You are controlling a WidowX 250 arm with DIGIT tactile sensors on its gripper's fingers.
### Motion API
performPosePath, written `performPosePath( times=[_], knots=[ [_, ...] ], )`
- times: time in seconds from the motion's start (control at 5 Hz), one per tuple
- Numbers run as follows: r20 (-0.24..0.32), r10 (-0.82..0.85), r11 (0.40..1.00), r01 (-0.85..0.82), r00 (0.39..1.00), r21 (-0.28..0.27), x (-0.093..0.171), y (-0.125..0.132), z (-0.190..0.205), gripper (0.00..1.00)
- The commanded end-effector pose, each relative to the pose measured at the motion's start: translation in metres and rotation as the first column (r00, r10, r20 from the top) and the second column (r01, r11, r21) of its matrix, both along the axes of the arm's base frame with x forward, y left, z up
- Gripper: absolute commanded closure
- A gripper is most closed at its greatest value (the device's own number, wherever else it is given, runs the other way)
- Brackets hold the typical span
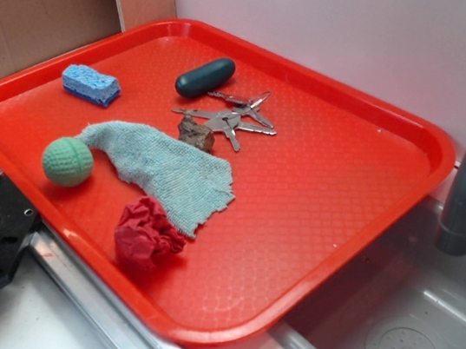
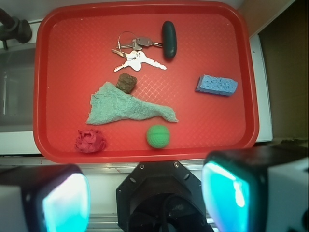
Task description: Grab the blue sponge.
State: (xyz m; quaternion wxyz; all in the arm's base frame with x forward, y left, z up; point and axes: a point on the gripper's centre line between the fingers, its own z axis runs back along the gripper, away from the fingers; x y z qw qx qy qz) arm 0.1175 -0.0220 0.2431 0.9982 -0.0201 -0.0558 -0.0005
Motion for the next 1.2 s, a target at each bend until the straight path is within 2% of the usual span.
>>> performPosePath(
  times=[0.0,0.2,0.4,0.6,0.8,1.0],
  knots=[
    [0.0,0.0,1.0,0.0,1.0,0.0,0.0,0.0,0.0,0.0],
    [-0.058,0.247,0.969,-0.245,0.967,0.042,0.024,0.05,-0.05,0.0],
    [-0.025,0.475,0.879,-0.475,0.88,-0.041,0.051,0.088,-0.092,0.0],
    [0.081,0.677,0.736,-0.672,0.732,-0.081,0.066,0.122,-0.123,0.0],
    [0.18,0.831,0.551,-0.824,0.527,-0.133,0.068,0.142,-0.147,0.0],
    [0.16,0.929,0.348,-0.936,0.335,-0.058,0.069,0.152,-0.173,0.0]
  ],
)
